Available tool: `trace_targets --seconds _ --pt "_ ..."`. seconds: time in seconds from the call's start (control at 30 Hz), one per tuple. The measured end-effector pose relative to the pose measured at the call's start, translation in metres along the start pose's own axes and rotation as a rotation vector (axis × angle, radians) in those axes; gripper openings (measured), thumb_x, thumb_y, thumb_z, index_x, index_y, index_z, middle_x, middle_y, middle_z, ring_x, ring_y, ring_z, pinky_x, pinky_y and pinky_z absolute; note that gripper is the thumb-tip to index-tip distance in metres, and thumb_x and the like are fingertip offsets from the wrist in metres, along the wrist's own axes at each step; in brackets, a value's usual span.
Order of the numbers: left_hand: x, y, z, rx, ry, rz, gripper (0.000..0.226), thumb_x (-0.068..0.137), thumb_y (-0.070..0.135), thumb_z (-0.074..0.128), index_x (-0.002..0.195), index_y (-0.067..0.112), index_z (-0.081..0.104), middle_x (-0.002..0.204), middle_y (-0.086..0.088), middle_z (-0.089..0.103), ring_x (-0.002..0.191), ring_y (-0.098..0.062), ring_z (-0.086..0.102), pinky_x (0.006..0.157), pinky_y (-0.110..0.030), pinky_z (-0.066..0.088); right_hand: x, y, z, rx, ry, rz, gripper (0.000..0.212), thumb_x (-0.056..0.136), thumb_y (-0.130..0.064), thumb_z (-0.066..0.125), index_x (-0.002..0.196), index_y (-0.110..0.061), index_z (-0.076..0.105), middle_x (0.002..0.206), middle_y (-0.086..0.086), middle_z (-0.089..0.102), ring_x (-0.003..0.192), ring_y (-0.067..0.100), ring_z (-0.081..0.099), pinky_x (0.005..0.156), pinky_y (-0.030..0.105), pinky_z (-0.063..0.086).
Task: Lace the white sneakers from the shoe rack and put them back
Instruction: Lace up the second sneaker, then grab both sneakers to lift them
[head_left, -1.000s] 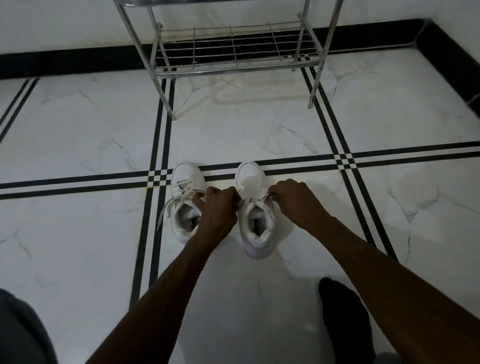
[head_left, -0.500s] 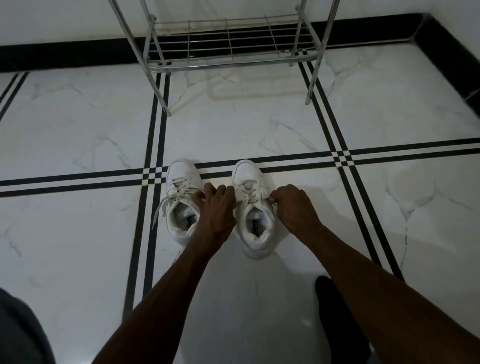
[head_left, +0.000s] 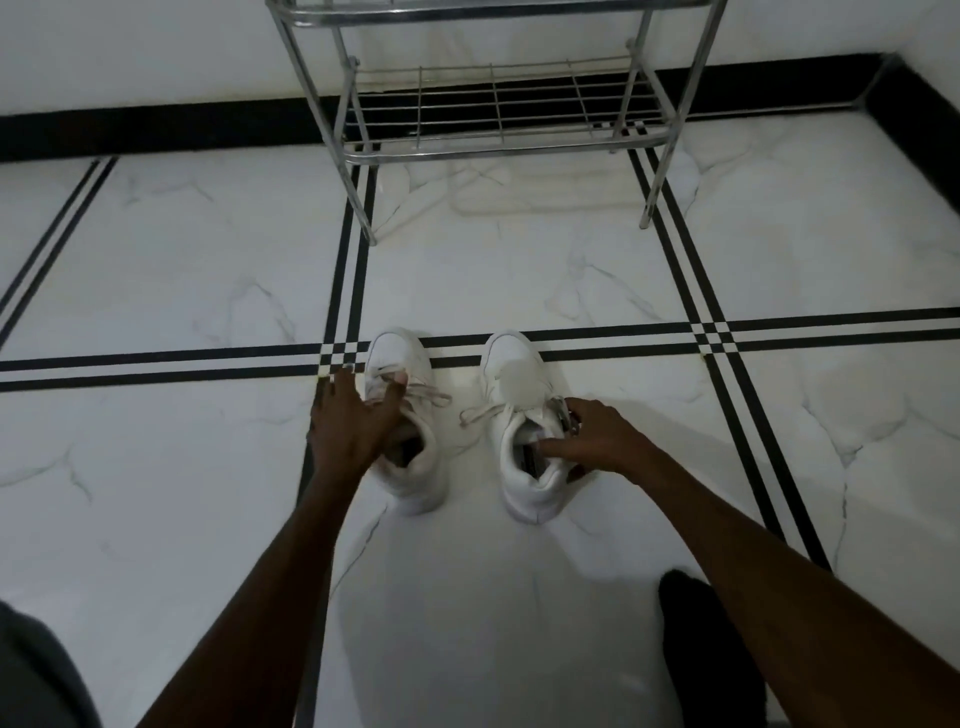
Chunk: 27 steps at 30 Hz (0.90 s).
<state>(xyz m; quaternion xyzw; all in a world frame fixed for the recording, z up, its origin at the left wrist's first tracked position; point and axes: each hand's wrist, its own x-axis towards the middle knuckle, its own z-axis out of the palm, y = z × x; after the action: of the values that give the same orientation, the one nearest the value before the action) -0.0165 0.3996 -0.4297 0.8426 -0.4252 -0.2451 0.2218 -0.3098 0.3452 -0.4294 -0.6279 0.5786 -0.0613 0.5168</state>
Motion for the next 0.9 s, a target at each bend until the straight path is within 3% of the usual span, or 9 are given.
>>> trace_targets --seconds 0.07,0.1,0.2,0.27,0.33,0.43,0.6,0.77,0.9 --pt "-0.009 -0.006 -0.006 -0.212 -0.145 -0.024 0.071 0.086 0.08 0.046 0.111 0.019 0.071 0.107 -0.001 0.075 0.102 -0.02 0.07 0.088 -0.036 0.055 0.01 -0.003 0.007 -0.101 0.086 -0.032 0.045 0.077 -0.035 0.079 0.113 -0.012 0.065 0.093 0.001 0.068 0.069 0.0 0.06 0.046 0.012 0.047" --pt "-0.016 -0.007 -0.008 -0.315 -0.194 -0.031 0.058 0.091 0.072 0.05 0.104 0.021 0.074 0.098 0.003 0.077 0.094 -0.014 0.072 0.081 -0.029 0.055 0.013 -0.005 0.011 -0.133 0.125 -0.046 0.042 0.076 -0.037 0.078 0.109 -0.012 0.066 0.092 0.001 0.07 0.069 0.004 0.062 0.05 0.017 0.052" --pt "-0.031 -0.017 -0.005 -0.527 -0.255 -0.059 0.015 0.092 0.045 0.067 0.105 0.038 0.067 0.101 0.013 0.073 0.098 -0.011 0.071 0.077 -0.028 0.056 0.025 -0.006 0.021 -0.174 0.217 -0.059 0.037 0.072 -0.044 0.074 0.093 -0.015 0.069 0.081 0.003 0.074 0.076 0.018 0.07 0.068 0.034 0.059" --pt "-0.036 -0.024 0.0 -0.587 -0.29 -0.037 0.03 0.089 0.03 0.075 0.113 0.041 0.062 0.112 0.015 0.068 0.101 -0.012 0.07 0.079 -0.03 0.057 0.03 -0.006 0.025 -0.174 0.249 -0.068 0.034 0.071 -0.045 0.074 0.085 -0.015 0.069 0.075 0.002 0.073 0.073 0.019 0.07 0.066 0.033 0.058" --pt "-0.036 -0.025 0.007 -0.577 -0.25 -0.013 0.044 0.086 0.021 0.08 0.125 0.028 0.062 0.117 0.01 0.069 0.101 -0.017 0.071 0.079 -0.029 0.058 0.031 -0.006 0.028 -0.144 0.277 -0.088 0.032 0.071 -0.044 0.075 0.082 -0.014 0.07 0.072 0.003 0.073 0.07 0.018 0.07 0.066 0.035 0.059" --pt "-0.037 -0.015 0.019 -0.499 -0.123 0.008 0.036 0.088 0.013 0.073 0.121 0.023 0.063 0.105 0.013 0.069 0.097 -0.019 0.072 0.074 -0.022 0.057 0.032 -0.004 0.03 -0.104 0.329 -0.109 0.024 0.071 -0.037 0.075 0.075 -0.013 0.069 0.065 0.003 0.071 0.064 0.017 0.068 0.063 0.036 0.059" --pt "-0.033 0.005 0.041 -0.464 -0.004 -0.026 0.047 0.084 0.027 0.061 0.131 0.024 0.064 0.12 0.003 0.07 0.105 -0.023 0.07 0.092 -0.047 0.059 0.038 -0.006 0.024 -0.074 0.384 -0.142 0.02 0.073 -0.037 0.072 0.065 -0.022 0.062 0.058 -0.004 0.066 0.06 0.015 0.065 0.059 0.03 0.052" --pt "-0.031 0.043 0.037 -0.511 0.012 -0.003 0.047 0.093 0.011 0.061 0.139 0.018 0.059 0.128 0.002 0.069 0.106 -0.015 0.068 0.08 -0.018 0.056 0.031 -0.028 -0.016 -0.047 0.41 -0.13 0.017 0.071 -0.041 0.068 0.068 -0.025 0.062 0.061 -0.006 0.065 0.065 0.019 0.066 0.061 0.034 0.054" --pt "-0.034 0.103 -0.006 -0.508 0.045 0.015 0.05 0.091 0.004 0.061 0.14 0.014 0.057 0.132 0.0 0.066 0.117 -0.018 0.063 0.097 -0.033 0.055 0.003 -0.069 -0.057 0.01 0.425 -0.1 0.024 0.07 -0.044 0.071 0.081 -0.022 0.07 0.068 -0.005 0.07 0.068 0.019 0.068 0.062 0.039 0.058"
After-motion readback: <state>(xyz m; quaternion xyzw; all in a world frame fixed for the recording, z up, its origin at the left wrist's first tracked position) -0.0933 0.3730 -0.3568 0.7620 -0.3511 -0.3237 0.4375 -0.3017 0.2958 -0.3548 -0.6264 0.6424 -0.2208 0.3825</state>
